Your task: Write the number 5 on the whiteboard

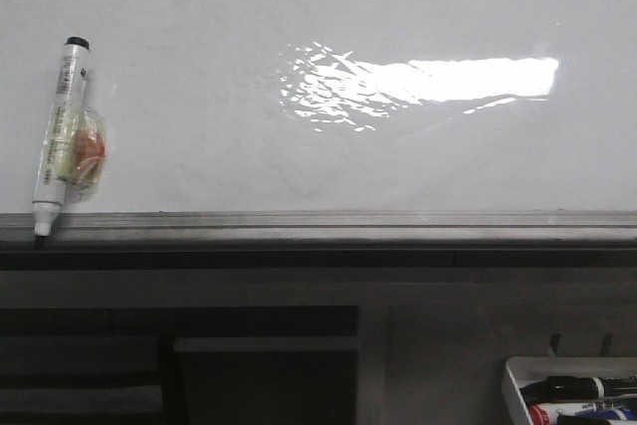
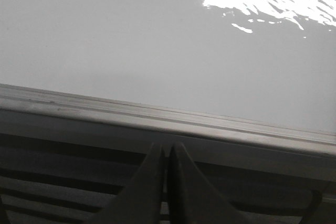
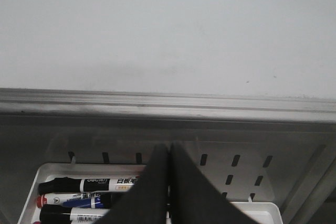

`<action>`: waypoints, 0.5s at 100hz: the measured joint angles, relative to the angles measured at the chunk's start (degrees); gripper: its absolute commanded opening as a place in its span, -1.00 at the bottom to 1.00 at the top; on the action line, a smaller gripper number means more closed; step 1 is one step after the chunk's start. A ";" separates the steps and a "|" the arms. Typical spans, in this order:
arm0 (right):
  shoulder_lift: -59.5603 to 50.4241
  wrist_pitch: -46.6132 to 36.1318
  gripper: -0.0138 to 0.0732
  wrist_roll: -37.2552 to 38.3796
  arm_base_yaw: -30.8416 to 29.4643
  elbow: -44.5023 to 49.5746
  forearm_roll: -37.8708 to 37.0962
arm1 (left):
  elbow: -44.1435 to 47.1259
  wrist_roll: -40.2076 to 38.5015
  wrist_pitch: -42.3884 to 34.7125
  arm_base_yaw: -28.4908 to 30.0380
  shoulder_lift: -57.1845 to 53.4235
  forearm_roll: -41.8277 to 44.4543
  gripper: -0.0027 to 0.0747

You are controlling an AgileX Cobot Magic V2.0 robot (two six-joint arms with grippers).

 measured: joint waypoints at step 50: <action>0.00 -0.78 -0.82 0.00 0.00 0.00 0.00 | 0.00 0.00 -0.11 0.00 0.00 0.00 -0.98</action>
